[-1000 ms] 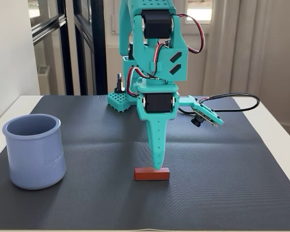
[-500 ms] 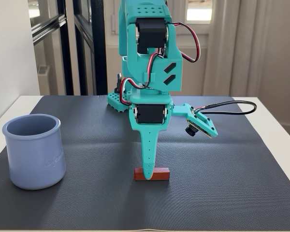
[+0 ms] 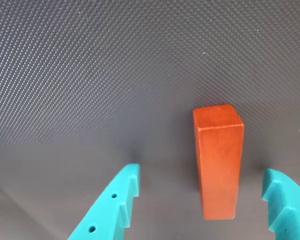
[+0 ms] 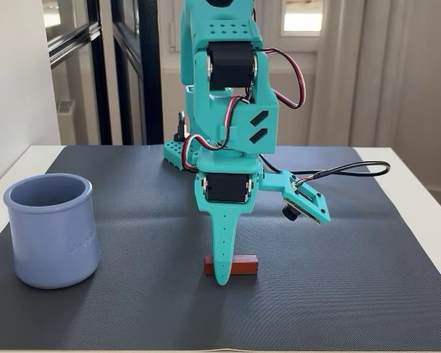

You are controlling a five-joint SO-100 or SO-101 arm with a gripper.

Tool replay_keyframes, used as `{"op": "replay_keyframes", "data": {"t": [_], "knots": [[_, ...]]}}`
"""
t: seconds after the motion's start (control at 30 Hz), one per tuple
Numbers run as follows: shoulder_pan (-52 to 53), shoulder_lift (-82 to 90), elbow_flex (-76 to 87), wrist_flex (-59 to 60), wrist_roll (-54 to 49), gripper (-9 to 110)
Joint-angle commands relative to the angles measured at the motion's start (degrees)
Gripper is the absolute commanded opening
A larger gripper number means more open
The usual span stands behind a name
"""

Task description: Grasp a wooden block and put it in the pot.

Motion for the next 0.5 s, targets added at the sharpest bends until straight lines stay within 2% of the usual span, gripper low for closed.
{"op": "replay_keyframes", "data": {"t": [0.0,0.27,0.47], "knots": [[-0.09,0.53,-2.29,-0.35,0.44,27],[-0.09,0.62,-2.20,-0.35,0.44,4],[-0.09,0.97,-2.02,-0.35,0.44,0]]}}
